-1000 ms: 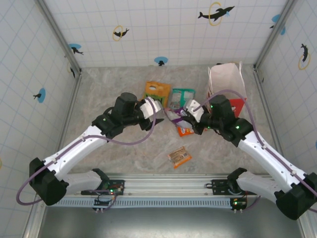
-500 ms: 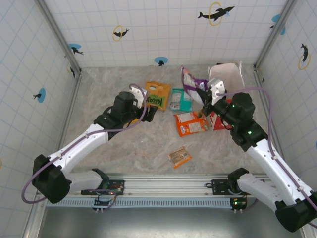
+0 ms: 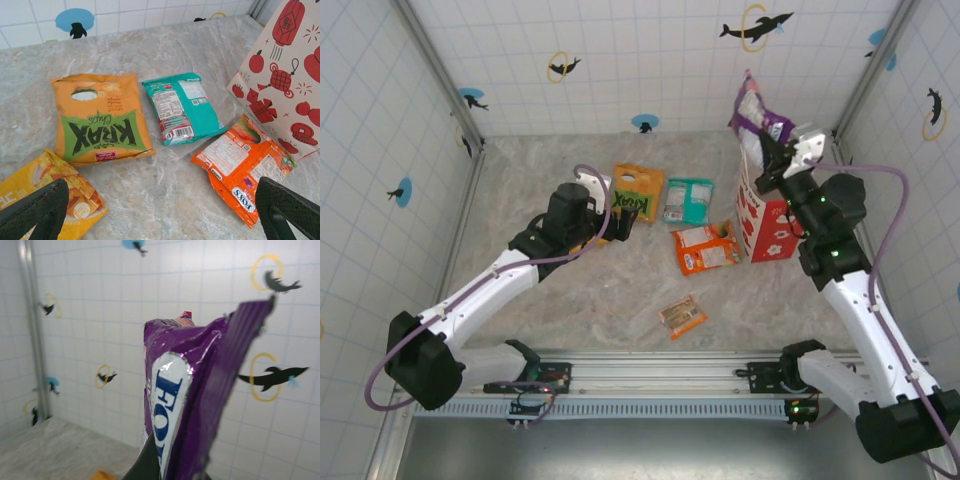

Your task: Place the snacks into the paper bag

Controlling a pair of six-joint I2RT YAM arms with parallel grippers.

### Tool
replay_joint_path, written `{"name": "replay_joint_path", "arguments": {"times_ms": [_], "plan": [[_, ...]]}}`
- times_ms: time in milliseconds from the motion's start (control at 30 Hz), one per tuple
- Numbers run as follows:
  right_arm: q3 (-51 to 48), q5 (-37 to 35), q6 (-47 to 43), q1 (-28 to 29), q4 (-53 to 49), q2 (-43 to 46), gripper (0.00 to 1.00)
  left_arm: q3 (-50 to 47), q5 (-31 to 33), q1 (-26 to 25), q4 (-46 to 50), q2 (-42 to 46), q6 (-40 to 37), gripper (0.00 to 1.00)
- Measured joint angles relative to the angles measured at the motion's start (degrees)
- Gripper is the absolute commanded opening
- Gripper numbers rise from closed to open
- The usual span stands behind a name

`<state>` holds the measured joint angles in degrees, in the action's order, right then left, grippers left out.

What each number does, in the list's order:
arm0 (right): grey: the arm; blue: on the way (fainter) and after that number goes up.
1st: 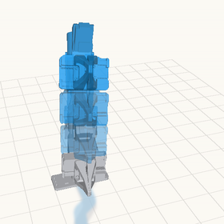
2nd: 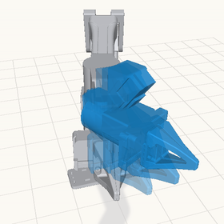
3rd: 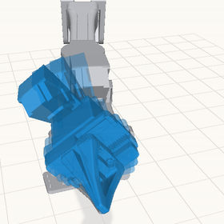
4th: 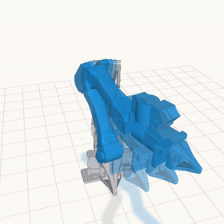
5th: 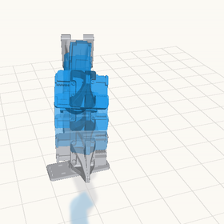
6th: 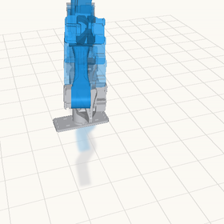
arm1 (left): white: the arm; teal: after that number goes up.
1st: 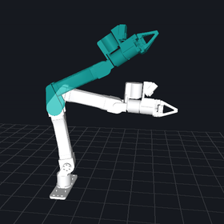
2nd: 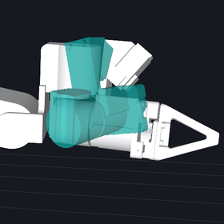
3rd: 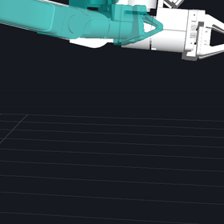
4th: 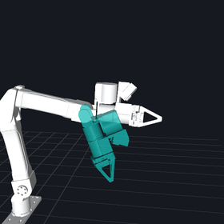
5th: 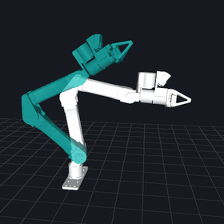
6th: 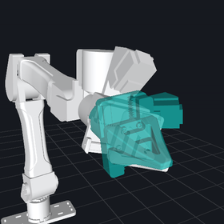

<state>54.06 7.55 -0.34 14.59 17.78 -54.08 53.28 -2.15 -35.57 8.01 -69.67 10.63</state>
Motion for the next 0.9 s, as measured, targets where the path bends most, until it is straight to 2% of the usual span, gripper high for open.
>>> {"name": "replay_joint_path", "arguments": {"times_ms": [167, 333, 900], "plan": [[0.0, 0.1, 3.6, -7.1, 3.2, -0.1, 0.0, 0.0, -0.3, 0.0, 0.0, -0.4, 0.2, 0.98], [-0.4, 0.2, 5.3, -11.1, 2.7, -0.1, 0.0, -0.1, -0.3, 0.0, 0.0, -0.6, 0.2, 0.97], [-8.3, 1.9, 6.0, -11.7, 1.9, -6.0, 0.02, -0.1, -1.2, 0.0, -0.7, -2.2, 0.2, 0.98]]}}
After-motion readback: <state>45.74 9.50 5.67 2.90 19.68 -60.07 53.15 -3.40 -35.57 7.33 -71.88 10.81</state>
